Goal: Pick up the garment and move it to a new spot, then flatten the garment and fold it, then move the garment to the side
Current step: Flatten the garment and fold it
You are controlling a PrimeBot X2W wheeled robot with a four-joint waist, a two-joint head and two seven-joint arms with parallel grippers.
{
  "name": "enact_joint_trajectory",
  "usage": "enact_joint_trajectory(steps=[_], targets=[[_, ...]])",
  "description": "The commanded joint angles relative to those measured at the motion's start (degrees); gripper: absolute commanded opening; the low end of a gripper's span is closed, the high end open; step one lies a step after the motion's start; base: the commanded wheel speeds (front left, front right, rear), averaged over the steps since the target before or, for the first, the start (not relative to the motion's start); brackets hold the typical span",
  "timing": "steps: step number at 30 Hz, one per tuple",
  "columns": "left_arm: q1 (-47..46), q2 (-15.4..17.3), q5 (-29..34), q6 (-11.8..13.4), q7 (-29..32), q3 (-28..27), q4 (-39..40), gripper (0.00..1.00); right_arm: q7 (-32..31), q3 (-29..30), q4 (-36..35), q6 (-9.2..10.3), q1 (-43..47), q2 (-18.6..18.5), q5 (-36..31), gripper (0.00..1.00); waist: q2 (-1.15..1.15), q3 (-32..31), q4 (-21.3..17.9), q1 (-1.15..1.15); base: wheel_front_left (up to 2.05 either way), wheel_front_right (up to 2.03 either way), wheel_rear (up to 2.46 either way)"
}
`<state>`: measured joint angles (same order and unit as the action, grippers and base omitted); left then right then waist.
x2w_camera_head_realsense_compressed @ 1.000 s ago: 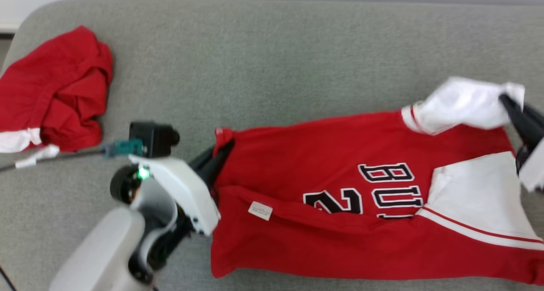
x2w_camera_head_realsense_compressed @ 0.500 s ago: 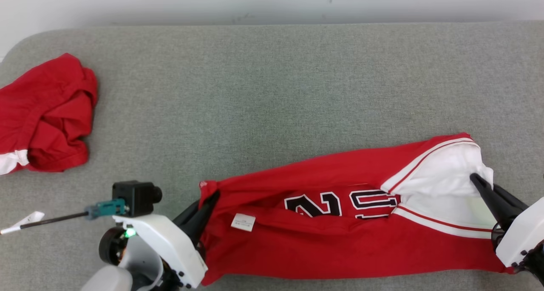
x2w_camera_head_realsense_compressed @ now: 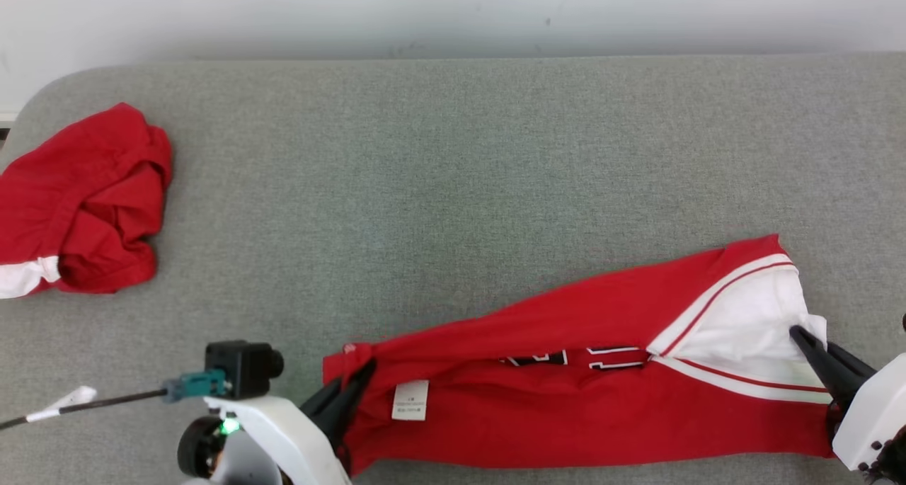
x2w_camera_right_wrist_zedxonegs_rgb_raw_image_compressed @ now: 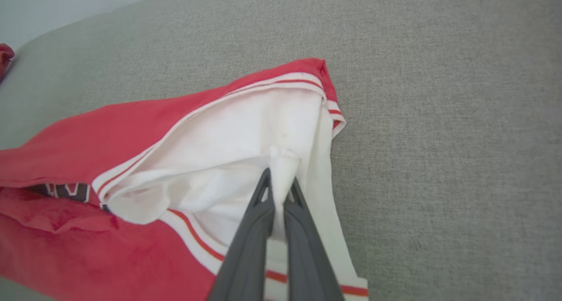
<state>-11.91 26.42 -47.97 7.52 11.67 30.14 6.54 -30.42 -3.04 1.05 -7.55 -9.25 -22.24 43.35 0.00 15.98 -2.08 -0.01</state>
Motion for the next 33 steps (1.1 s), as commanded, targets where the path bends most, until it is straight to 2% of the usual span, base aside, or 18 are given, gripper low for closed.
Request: enact_joint_trajectory(steps=[1,7,9,12,15,20,26,33], targets=[[1.2,0.2,0.1,-0.4,-0.1,0.5,-0.4,1.0,-0.3,0.5,0.4,0.12,0.8,-0.5,-0.2,1.0,0.0,-0.3,0.0,0.01,0.0,0.0,0.0],[2.5,1.1,3.3,0.4,-2.1,1.4,-0.9,1.0,-3.7,3.2,-1.4,0.12,2.5,-1.0,-1.1,1.0,0.0,-1.4,0.3,0.01,0.0,0.0,0.0],[3.1,2.5,7.3,2.3,-4.7,1.4,-0.9,1.0,-4.0,6.0,-2.4,0.12,1.9,-0.6,-1.4,1.0,0.0,-1.8,0.4,0.01,0.0,0.0,0.0],[4.3,1.8,11.8,6.6,-11.3,-0.4,-0.3,1.0,-5.3,9.7,-3.0,0.12,-0.5,1.4,-2.7,1.0,0.0,-2.0,0.6,0.01,0.0,0.0,0.0],[5.2,0.7,15.2,9.9,-17.8,-1.8,-0.7,1.0,-8.0,10.6,-1.9,0.12,-2.6,3.9,-5.0,1.0,0.0,-1.8,1.4,0.01,0.0,0.0,0.0],[4.9,-2.1,19.4,12.7,-25.3,-2.8,-2.6,1.0,-10.6,10.3,3.1,0.12,-5.1,7.4,-11.5,1.0,0.0,-1.4,2.9,0.01,0.0,0.0,0.0],[6.2,-5.6,20.9,11.9,-26.8,-4.2,-5.0,1.0,-11.2,9.2,9.2,0.12,-5.6,9.3,-16.9,1.0,0.0,-1.4,4.0,0.01,0.0,0.0,0.0],[7.7,-8.7,24.5,9.8,-26.8,-6.9,-4.8,1.0,-11.8,10.1,13.7,0.17,-5.0,9.7,-18.2,1.0,0.0,-1.2,4.2,0.01,0.0,0.0,0.0]])
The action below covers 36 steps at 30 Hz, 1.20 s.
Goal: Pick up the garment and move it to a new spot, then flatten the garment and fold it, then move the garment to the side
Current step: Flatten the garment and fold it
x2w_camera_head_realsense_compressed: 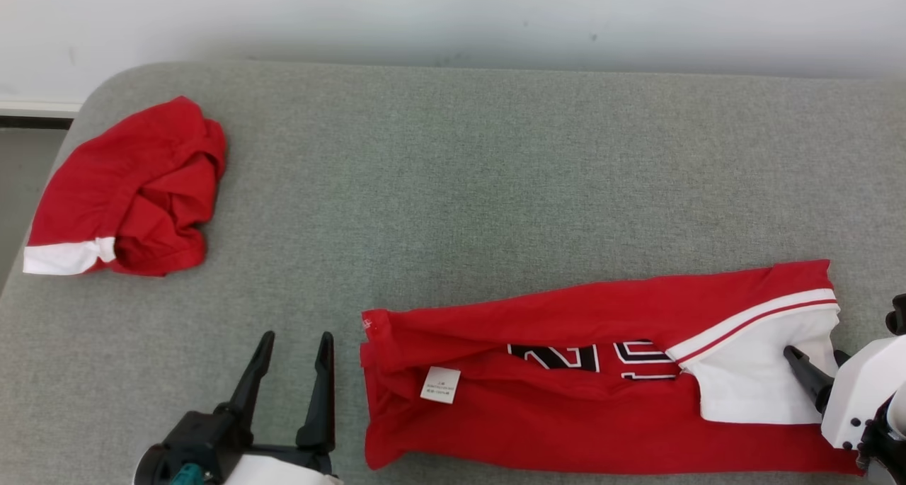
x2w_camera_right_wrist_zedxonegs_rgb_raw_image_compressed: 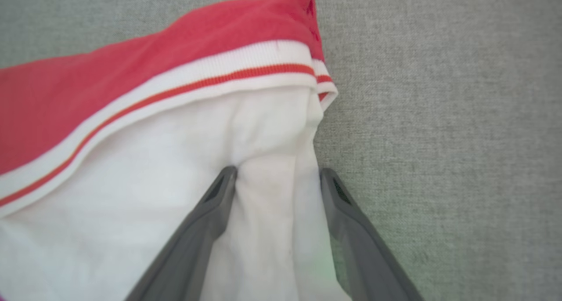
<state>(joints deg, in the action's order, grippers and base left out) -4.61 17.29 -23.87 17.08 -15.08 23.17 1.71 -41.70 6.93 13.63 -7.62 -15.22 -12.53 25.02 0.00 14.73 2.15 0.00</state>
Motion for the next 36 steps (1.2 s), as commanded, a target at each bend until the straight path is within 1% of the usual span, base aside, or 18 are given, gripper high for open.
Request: enact_joint_trajectory(steps=[1,5,6,7,8,9,10,11,12,14,15,19,23,28,30,32,36], targets=[[0.8,-0.3,0.8,-0.1,-0.1,-0.5,-0.1,1.0,-0.6,-0.1,1.8,0.24,0.9,0.2,0.1,1.0,0.0,-0.1,0.0,0.0,0.0,0.0,0.0],[1.8,-2.9,2.7,-2.0,-0.1,-3.0,-0.3,1.0,-1.6,-0.3,4.8,0.21,0.0,2.8,1.8,1.0,0.0,-0.3,0.4,0.0,0.0,0.0,0.0],[2.0,-3.5,3.2,-2.5,-0.1,-3.5,-0.5,1.0,-1.9,-0.3,5.7,0.18,-0.4,3.7,2.6,1.0,0.0,-0.4,0.5,0.0,0.0,0.0,0.0],[2.2,-4.6,4.2,-3.7,-0.1,-4.5,-1.0,1.0,-2.2,-0.6,7.2,-0.09,-1.1,5.5,4.1,1.0,0.0,-0.8,0.8,0.0,0.0,0.0,0.0],[2.2,-4.6,4.2,-3.7,-0.1,-4.5,-1.0,1.0,-2.2,-0.6,7.2,-0.09,-1.1,5.5,4.1,1.0,0.0,-0.8,0.8,0.0,0.0,0.0,0.0],[2.6,-5.6,4.8,-4.9,-0.1,-5.2,-1.8,1.0,-2.6,-1.6,8.4,-0.17,-1.3,6.4,5.9,0.98,0.0,-1.3,1.2,0.0,0.0,0.0,0.0],[2.8,-6.1,5.1,-5.5,-0.1,-5.6,-2.3,1.0,-2.1,-2.0,8.6,-0.22,-1.3,6.5,6.6,0.49,0.0,-1.6,1.4,0.0,0.0,0.0,0.0],[3.0,-6.5,5.6,-6.0,-0.1,-5.9,-2.8,1.0,-1.2,-2.1,8.8,-0.22,-1.3,6.4,7.3,0.07,0.0,-1.9,1.5,0.0,0.0,0.0,0.0],[3.0,-6.8,6.1,-6.5,0.0,-6.3,-3.2,1.0,-1.2,-2.7,8.7,-0.22,-1.2,6.3,8.7,0.0,0.0,-2.2,1.7,0.0,0.0,0.0,0.0],[3.2,-7.4,7.1,-7.5,-0.1,-7.1,-4.0,1.0,-0.3,-2.6,8.3,-0.17,-1.2,4.8,10.7,0.0,0.0,-2.6,1.8,0.0,0.0,0.0,0.0],[3.2,-7.4,7.1,-7.5,-0.1,-7.1,-4.0,1.0,-0.3,-2.6,8.3,-0.17,-1.2,4.8,10.7,0.0,0.0,-2.6,1.8,0.0,0.0,0.0,0.0],[3.5,-8.5,8.4,-9.3,-0.1,-8.8,-5.5,1.0,2.6,-1.5,7.7,0.03,-1.7,1.0,13.3,0.0,0.0,-3.6,1.6,0.0,0.0,0.0,0.0],[3.7,-9.2,9.9,-10.8,-0.1,-10.2,-6.5,1.0,5.0,1.2,8.0,0.12,-3.0,-2.0,14.6,0.0,0.0,-4.6,1.0,0.0,0.0,0.0,0.0],[3.8,-10.2,11.3,-12.3,-0.1,-12.1,-7.3,1.0,6.8,6.6,8.9,0.12,-4.2,-6.9,14.6,0.0,0.0,-5.5,0.5,0.0,0.0,0.0,0.0],[3.9,-10.6,11.8,-12.8,-0.1,-12.7,-7.4,1.0,7.1,9.0,9.1,0.11,-4.8,-9.3,14.2,0.0,0.0,-5.7,0.4,0.0,0.0,0.0,0.0],[4.2,-11.0,11.9,-13.1,-0.1,-13.1,-7.3,1.0,6.7,11.1,8.2,0.11,-5.1,-10.9,13.7,0.0,0.0,-6.1,0.2,0.0,0.0,0.0,0.0],[4.7,-11.8,12.6,-13.9,-0.1,-14.2,-7.3,1.0,4.1,13.7,4.2,0.11,-6.0,-12.9,12.9,0.0,0.0,-6.5,-0.3,0.0,0.0,0.0,0.0]])
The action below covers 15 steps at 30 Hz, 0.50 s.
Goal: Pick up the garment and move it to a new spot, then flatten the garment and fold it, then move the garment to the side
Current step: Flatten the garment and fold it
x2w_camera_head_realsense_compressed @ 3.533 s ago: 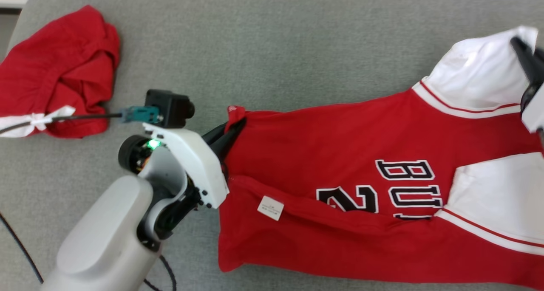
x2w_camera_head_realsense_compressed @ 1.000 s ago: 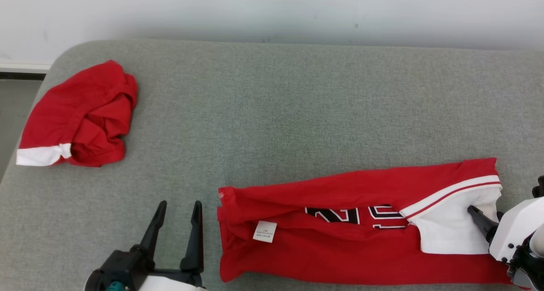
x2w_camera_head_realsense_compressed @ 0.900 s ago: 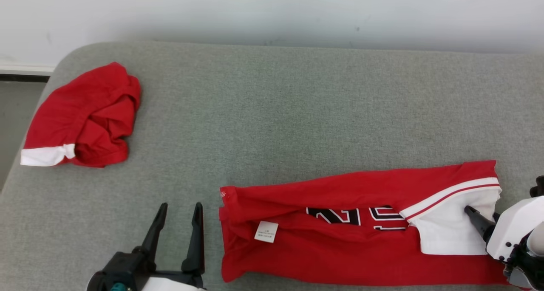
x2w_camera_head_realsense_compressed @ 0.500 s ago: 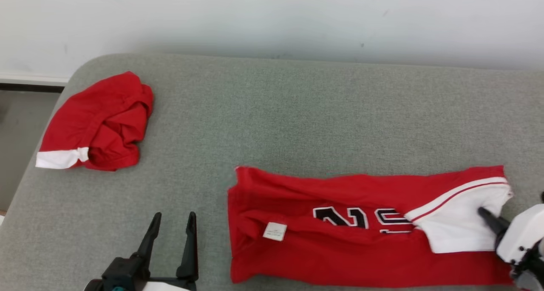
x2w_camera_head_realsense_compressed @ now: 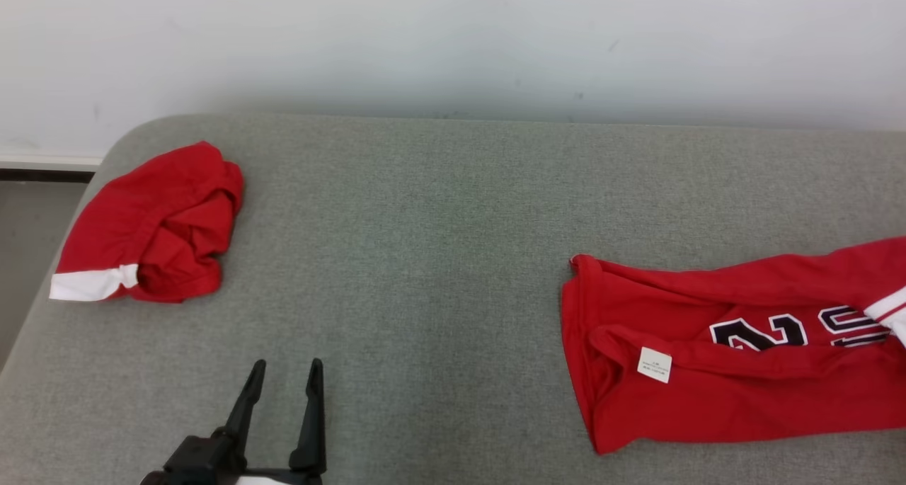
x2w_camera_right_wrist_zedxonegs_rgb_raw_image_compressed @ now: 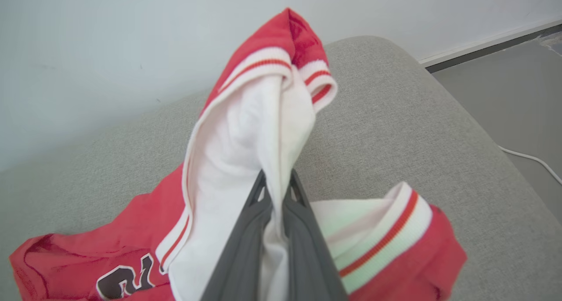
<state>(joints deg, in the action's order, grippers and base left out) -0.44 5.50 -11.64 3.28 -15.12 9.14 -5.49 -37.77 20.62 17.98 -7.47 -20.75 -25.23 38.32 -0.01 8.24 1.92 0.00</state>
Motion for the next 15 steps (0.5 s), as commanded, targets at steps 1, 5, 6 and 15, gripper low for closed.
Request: enact_joint_trajectory(steps=[1,5,6,15], targets=[[0.7,-0.3,0.5,-0.2,0.0,-0.5,-0.1,1.0,-1.0,-0.1,-1.8,-0.04,-0.4,-0.2,-0.5,0.0,0.01,-0.1,-0.2,0.0,0.0,0.0,0.0],[0.8,-1.0,0.7,-1.0,0.0,-1.2,-0.2,1.0,-6.0,-2.0,-9.5,-0.04,1.0,1.6,-0.7,0.0,0.01,-0.1,-0.9,0.0,0.0,0.0,0.0],[0.9,-1.2,0.8,-1.1,0.0,-1.3,-0.3,1.0,-7.1,-2.8,-11.6,-0.04,1.3,2.6,-0.5,0.0,0.01,-0.1,-1.1,0.0,0.0,0.0,0.0],[-0.1,-2.1,1.5,-2.3,0.0,-2.0,-1.3,1.0,-11.5,-16.0,-22.0,-0.04,6.0,15.5,-4.0,0.0,0.01,0.5,-1.5,0.0,0.0,0.0,0.0]])
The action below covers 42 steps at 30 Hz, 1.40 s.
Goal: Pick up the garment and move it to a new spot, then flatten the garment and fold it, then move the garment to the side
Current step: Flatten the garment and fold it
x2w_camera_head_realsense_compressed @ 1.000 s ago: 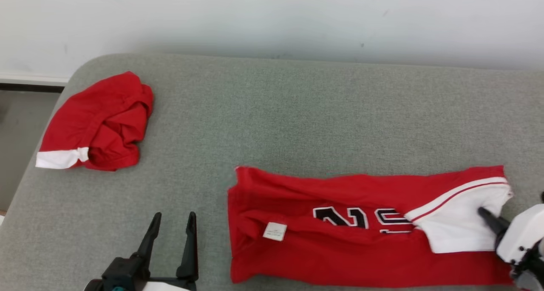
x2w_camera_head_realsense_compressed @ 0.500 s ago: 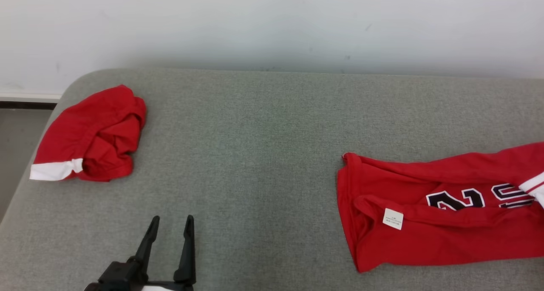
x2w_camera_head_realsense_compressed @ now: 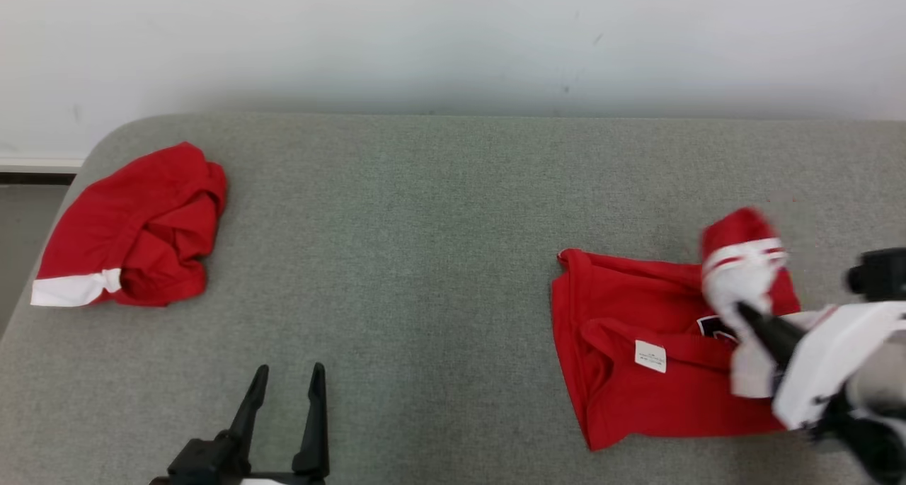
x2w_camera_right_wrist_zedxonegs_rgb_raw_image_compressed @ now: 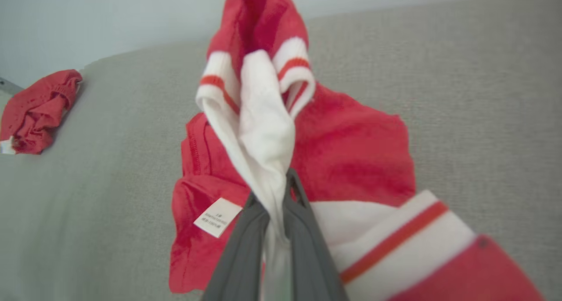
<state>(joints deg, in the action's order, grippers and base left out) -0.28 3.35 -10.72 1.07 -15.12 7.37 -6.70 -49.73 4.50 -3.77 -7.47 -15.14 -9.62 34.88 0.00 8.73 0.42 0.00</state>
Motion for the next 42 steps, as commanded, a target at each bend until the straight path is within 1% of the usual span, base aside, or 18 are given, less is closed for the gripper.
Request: enact_joint_trajectory(steps=[1,4,8,11,16,21,22,23,24,25,28,31,34,36,37,39,42], targets=[[-0.2,0.0,0.7,-0.1,0.0,-0.3,-0.4,1.0,1.3,-1.4,-0.3,-0.04,0.7,1.3,-1.4,0.0,0.0,0.1,0.0,0.0,0.0,0.0,0.0],[-0.2,-0.1,1.2,-0.5,0.0,-0.2,-1.1,1.0,4.6,-5.3,1.5,-0.04,1.1,4.6,-3.1,0.0,0.0,0.1,0.0,0.0,0.0,0.0,0.0],[0.0,-0.2,1.5,-0.7,0.0,0.1,-1.6,1.0,9.3,-9.0,5.2,-0.04,0.3,6.4,-5.0,0.0,0.0,0.2,0.3,0.0,0.0,0.0,0.0],[-0.2,-0.3,1.6,-0.9,0.0,0.2,-1.9,1.0,12.3,-10.9,8.0,-0.04,-0.6,6.7,-5.7,0.0,0.0,0.3,0.6,0.0,0.0,0.0,0.0],[-0.3,-0.3,1.7,-0.8,0.0,0.2,-2.2,1.0,17.8,-13.1,12.9,-0.04,-3.0,6.7,-4.8,0.0,0.0,0.4,0.8,0.0,0.0,0.0,0.0],[-0.4,-0.3,1.6,-1.0,0.0,0.4,-2.7,1.0,20.7,-15.5,16.9,-0.04,-4.9,6.7,-6.2,0.0,0.0,0.4,0.9,0.0,0.0,0.0,0.0],[-0.4,-0.4,1.6,-1.0,0.0,0.5,-2.7,1.0,21.0,-16.0,17.5,-0.04,-5.0,6.7,-6.0,0.03,0.0,0.4,0.9,0.0,0.0,0.0,0.0],[-0.4,-0.4,1.5,-0.9,0.0,0.5,-2.8,1.0,21.3,-16.4,18.0,-0.04,-5.0,6.7,-5.9,0.23,0.0,0.4,0.9,0.0,0.0,0.0,0.0],[-0.4,-0.4,1.4,-0.9,0.0,0.4,-2.8,1.0,21.5,-16.9,18.4,-0.04,-5.1,6.7,-5.4,0.47,0.0,0.3,0.9,0.0,0.0,0.0,0.0],[-0.4,-0.4,1.2,-0.8,0.0,0.4,-2.9,1.0,21.6,-17.3,18.7,-0.04,-5.2,6.7,-4.7,1.0,0.0,0.3,0.8,0.0,0.0,0.0,0.0],[0.0,-0.4,1.0,-0.7,0.0,0.3,-3.1,1.0,22.3,-17.9,18.4,-0.04,-4.8,6.6,-2.7,1.0,0.0,0.1,0.5,0.0,0.0,0.0,0.0],[0.1,-0.4,1.2,-0.8,0.0,0.0,-3.2,1.0,24.0,-17.7,16.4,-0.04,-3.8,6.7,-0.1,1.0,0.0,-0.1,0.3,0.0,0.0,0.0,0.0],[0.3,-0.4,1.4,-0.9,0.0,-0.2,-3.2,1.0,26.3,-17.2,12.3,-0.04,-2.2,6.6,2.4,1.0,0.0,-0.6,0.1,0.0,0.0,0.0,0.0],[0.6,-0.4,1.5,-0.8,0.0,-0.5,-3.0,1.0,27.5,-15.8,9.0,-0.04,-0.5,6.6,2.6,1.0,0.0,-0.9,0.0,0.0,0.0,0.0,0.0],[0.8,-0.4,1.6,-0.8,0.0,-0.6,-2.9,1.0,28.5,-15.1,6.9,-0.04,0.2,6.4,1.9,1.0,0.0,-1.1,-0.1,0.0,0.0,0.0,0.0],[1.1,-0.4,1.9,-0.6,0.0,-1.1,-2.6,1.0,30.5,-13.8,3.3,-0.03,1.8,4.0,-0.8,1.0,0.0,-1.3,-0.2,0.0,0.0,0.0,0.0],[1.3,-0.4,2.5,-0.7,0.0,-2.0,-2.3,1.0,34.2,-11.1,-0.2,-0.04,4.6,1.3,-5.1,1.0,0.0,-1.7,-0.4,0.0,0.0,0.0,0.0]])
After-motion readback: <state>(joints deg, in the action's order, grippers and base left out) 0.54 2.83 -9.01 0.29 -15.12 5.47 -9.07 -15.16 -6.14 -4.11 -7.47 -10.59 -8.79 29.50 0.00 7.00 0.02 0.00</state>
